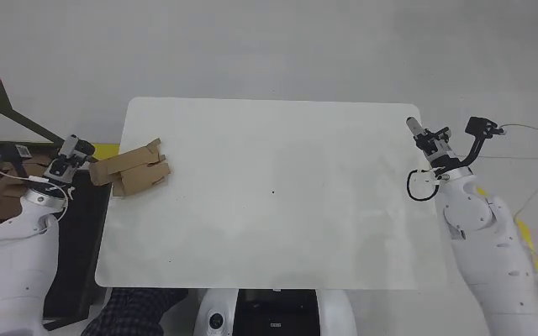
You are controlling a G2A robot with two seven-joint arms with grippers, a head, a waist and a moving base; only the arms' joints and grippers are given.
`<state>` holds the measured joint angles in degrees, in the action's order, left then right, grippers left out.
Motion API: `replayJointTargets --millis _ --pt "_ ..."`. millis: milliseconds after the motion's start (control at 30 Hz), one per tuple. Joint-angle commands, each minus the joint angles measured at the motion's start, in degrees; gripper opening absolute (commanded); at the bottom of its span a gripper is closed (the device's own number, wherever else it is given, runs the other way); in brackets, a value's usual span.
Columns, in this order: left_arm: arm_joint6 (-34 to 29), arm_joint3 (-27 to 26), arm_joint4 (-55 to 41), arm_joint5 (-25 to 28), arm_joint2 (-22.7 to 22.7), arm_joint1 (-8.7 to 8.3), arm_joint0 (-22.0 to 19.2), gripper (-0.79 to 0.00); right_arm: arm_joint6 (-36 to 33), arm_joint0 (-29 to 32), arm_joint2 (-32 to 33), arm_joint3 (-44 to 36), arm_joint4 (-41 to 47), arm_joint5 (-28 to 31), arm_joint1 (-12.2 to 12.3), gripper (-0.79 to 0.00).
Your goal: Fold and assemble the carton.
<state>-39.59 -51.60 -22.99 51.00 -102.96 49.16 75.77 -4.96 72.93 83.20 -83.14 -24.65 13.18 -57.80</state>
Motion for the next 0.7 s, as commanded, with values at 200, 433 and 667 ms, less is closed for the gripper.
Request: replayJointTargets --millis 200,433,667 --pt "5.8 5.7 4.2 -1.9 -1.0 -0.03 -0.3 0.0 0.0 0.0 0.0 0.0 0.0 0.0 0.0 0.0" --pt "6.4 13.0 7.9 -4.9 -0.2 -0.15 -3.5 0.0 0.0 0.0 0.0 0.0 0.0 0.0 0.0 0.0" --pt "6.0 23.0 11.2 -7.5 3.7 0.75 -10.4 0.0 0.0 0.0 0.0 0.0 0.0 0.0 0.0 0.0"
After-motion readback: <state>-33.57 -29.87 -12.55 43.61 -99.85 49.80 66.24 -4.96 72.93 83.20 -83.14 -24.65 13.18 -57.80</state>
